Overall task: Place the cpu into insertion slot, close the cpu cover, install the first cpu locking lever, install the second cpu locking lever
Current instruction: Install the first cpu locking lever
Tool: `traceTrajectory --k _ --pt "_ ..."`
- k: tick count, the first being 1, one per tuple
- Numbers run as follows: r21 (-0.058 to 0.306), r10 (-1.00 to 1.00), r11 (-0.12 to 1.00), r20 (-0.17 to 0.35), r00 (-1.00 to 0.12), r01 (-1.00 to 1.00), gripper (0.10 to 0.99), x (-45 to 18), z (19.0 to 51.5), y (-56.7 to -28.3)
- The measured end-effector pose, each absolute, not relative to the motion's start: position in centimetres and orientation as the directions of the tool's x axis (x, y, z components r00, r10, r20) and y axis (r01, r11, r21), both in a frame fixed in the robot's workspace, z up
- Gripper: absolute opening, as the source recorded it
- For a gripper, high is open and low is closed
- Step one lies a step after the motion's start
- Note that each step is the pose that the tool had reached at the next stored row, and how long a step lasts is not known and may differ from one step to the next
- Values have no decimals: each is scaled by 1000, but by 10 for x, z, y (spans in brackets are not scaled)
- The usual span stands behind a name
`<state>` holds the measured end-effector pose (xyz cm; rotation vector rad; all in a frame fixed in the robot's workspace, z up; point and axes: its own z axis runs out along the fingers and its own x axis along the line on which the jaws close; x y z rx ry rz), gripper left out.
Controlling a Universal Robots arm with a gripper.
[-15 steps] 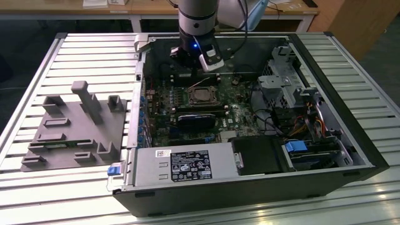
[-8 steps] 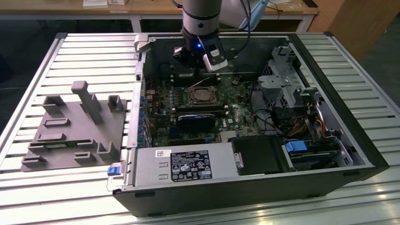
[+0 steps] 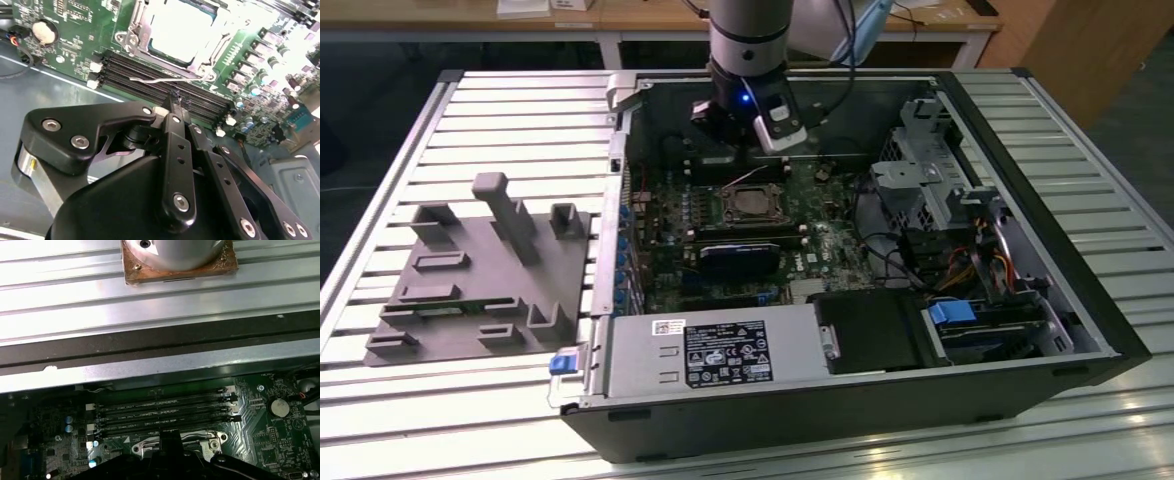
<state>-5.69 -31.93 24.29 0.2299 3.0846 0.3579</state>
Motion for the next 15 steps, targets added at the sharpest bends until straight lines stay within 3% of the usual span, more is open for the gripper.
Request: traceTrajectory --k 12,15 --pt "244 149 963 -114 -982 118 102 -57 238 -321" --pt "244 149 963 -116 -982 117 102 -57 238 -321"
